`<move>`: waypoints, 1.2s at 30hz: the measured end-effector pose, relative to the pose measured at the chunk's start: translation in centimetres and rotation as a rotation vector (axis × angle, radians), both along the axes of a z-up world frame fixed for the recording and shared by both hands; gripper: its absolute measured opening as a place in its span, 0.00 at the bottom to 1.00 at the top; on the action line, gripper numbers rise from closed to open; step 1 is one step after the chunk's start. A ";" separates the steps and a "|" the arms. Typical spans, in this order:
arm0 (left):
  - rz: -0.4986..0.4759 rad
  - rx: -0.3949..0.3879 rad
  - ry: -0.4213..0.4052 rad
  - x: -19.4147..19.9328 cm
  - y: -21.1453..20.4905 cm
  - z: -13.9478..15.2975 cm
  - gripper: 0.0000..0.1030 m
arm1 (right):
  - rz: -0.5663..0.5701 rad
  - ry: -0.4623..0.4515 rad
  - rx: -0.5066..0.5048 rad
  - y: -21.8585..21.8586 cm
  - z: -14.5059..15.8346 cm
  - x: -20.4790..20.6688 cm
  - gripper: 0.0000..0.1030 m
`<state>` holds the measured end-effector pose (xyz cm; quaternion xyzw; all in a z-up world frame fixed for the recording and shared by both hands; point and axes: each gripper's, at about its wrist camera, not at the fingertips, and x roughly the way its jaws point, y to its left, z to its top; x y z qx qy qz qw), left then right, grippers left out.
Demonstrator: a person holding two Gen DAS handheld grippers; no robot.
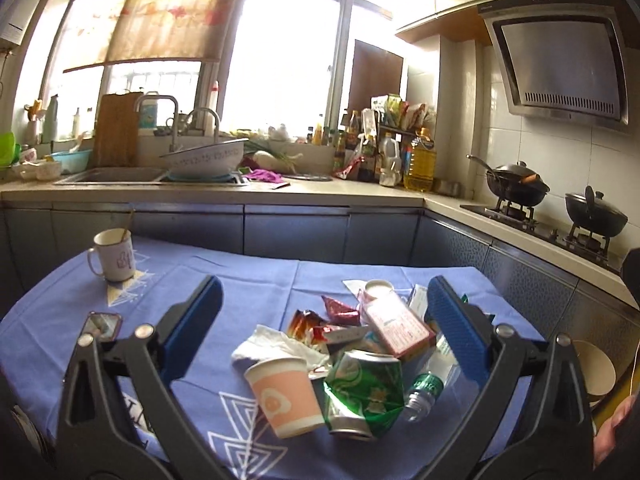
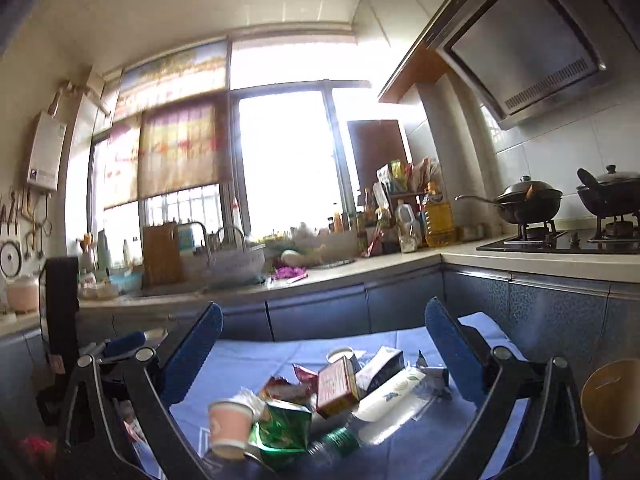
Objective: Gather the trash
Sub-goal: 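Move both tools toward the trash pile on the blue tablecloth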
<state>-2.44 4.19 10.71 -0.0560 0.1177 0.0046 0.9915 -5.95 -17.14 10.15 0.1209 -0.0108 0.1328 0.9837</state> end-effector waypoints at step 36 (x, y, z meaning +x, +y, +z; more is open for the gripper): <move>0.071 0.076 0.176 1.9 0.0 -4.1 0.95 | 0.000 0.230 -0.008 0.7 -4.0 2.3 0.96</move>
